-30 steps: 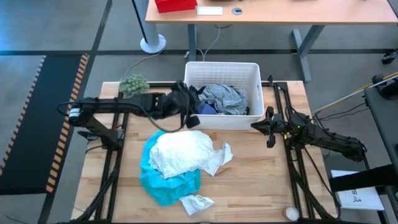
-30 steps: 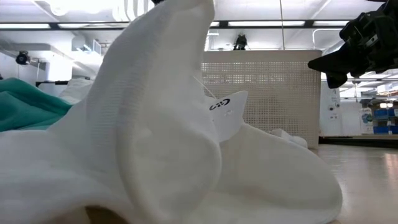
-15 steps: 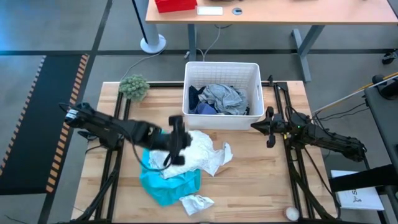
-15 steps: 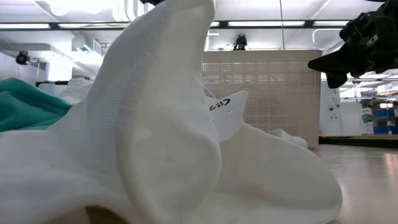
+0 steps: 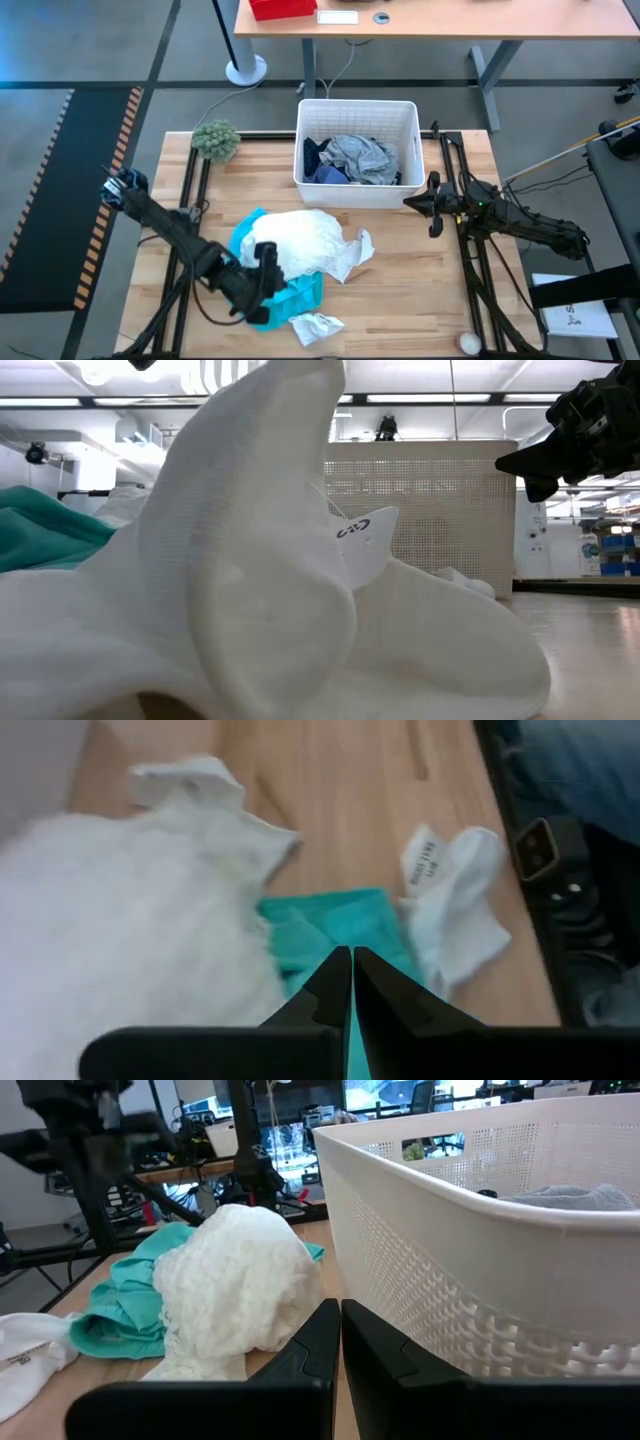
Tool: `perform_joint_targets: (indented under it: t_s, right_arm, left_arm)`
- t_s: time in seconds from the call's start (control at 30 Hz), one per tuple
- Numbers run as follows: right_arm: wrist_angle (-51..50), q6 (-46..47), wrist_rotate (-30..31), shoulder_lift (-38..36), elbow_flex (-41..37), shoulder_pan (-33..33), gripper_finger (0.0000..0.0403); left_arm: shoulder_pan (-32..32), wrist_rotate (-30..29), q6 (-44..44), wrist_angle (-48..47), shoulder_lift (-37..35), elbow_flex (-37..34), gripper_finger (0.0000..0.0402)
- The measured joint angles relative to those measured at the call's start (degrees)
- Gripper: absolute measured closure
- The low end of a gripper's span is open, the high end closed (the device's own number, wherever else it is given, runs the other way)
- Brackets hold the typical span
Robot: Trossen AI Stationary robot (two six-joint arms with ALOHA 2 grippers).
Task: Sort clothes
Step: Put the blue shorts into the white bin
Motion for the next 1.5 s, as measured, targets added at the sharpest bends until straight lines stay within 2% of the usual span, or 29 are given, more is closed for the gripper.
perform_joint_targets:
  t_s: [0.2, 0.43, 0.67, 1.13, 1.3, 1.5]
  right_arm:
    - [0.0, 0.0, 0.0, 0.0, 0.0, 0.0, 0.0403]
    - [0.0, 0.0, 0.0, 0.0, 0.0, 0.0, 0.0403]
    - [0.0, 0.0, 0.0, 0.0, 0.0, 0.0, 0.0403]
    - [0.0, 0.0, 0.0, 0.0, 0.0, 0.0, 0.0403]
    - [0.0, 0.0, 0.0, 0.0, 0.0, 0.0, 0.0403]
    - [0.0, 0.0, 0.0, 0.0, 0.0, 0.0, 0.0403]
  left_arm:
    - [-3.1, 0.0, -2.1, 12.3, 0.1, -7.1, 0.04]
    - [-3.0, -1.8, -6.0, 13.3, 0.2, -9.3, 0.0377]
    - [-5.2, 2.7, -10.4, 10.7, 1.0, -9.3, 0.0307]
    - [-9.5, 3.6, -22.0, 0.8, 8.6, -9.3, 0.0145]
    - [-9.7, 6.9, -23.8, 0.5, 12.6, -9.3, 0.0109]
    - [-10.1, 8.5, -25.1, 0.8, 17.1, -9.3, 0.009]
